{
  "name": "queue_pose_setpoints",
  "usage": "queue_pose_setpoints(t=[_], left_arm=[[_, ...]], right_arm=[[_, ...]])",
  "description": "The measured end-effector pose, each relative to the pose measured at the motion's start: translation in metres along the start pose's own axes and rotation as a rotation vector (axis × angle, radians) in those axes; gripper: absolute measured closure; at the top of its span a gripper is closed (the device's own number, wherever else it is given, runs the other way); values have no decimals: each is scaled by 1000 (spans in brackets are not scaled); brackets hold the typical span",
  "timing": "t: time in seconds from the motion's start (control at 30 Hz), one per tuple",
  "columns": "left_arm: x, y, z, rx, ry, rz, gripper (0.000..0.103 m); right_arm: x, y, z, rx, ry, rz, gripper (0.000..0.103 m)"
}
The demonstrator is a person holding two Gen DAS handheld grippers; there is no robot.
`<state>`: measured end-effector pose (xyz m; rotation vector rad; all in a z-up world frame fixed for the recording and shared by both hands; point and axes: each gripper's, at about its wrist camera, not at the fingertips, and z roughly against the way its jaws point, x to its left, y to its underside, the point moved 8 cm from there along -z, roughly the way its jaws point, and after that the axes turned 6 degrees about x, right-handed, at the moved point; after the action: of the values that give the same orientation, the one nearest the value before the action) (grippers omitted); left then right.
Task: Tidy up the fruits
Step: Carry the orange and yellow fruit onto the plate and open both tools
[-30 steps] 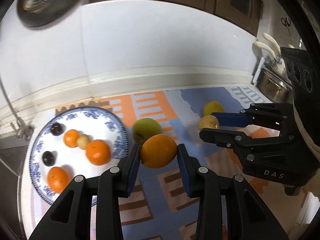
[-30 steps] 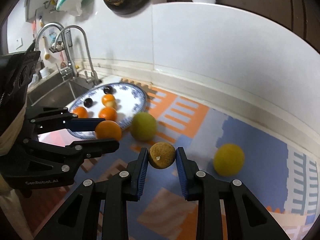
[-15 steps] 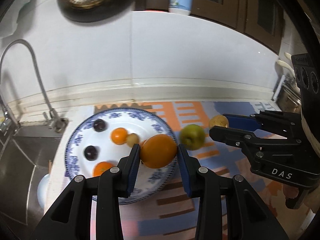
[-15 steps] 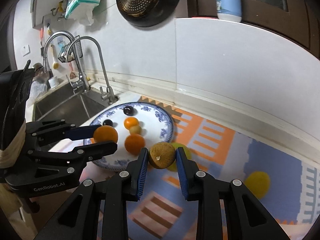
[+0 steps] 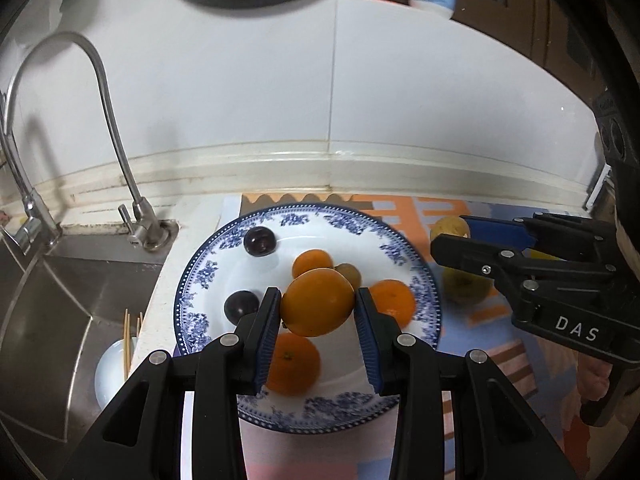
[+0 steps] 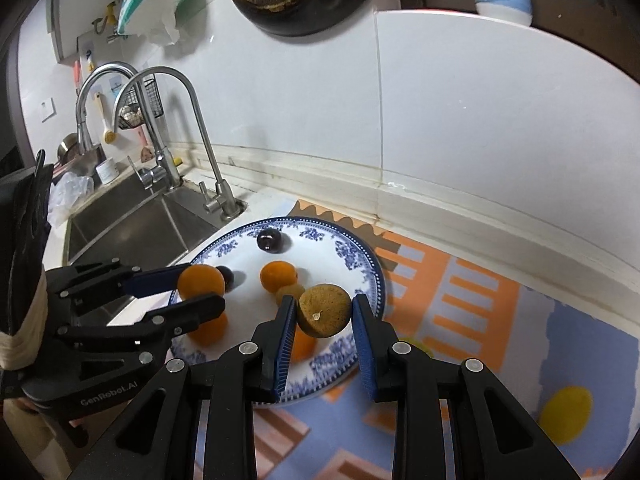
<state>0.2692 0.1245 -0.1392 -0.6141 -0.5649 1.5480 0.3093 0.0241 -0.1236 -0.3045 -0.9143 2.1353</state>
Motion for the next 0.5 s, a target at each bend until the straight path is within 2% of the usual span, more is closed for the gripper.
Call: queue_pose_setpoints(t=[0.37, 0.43, 0.5], left_arm=[[9, 2, -18, 48, -8, 5, 66], [10, 2, -17, 49, -7, 17, 56], [11, 1, -14, 38, -7, 26, 54]], right_arm=[[0, -6, -32, 52, -12, -7, 73], [1, -8, -34, 51, -14, -6, 73], [2, -9, -34, 54, -22, -9, 71]])
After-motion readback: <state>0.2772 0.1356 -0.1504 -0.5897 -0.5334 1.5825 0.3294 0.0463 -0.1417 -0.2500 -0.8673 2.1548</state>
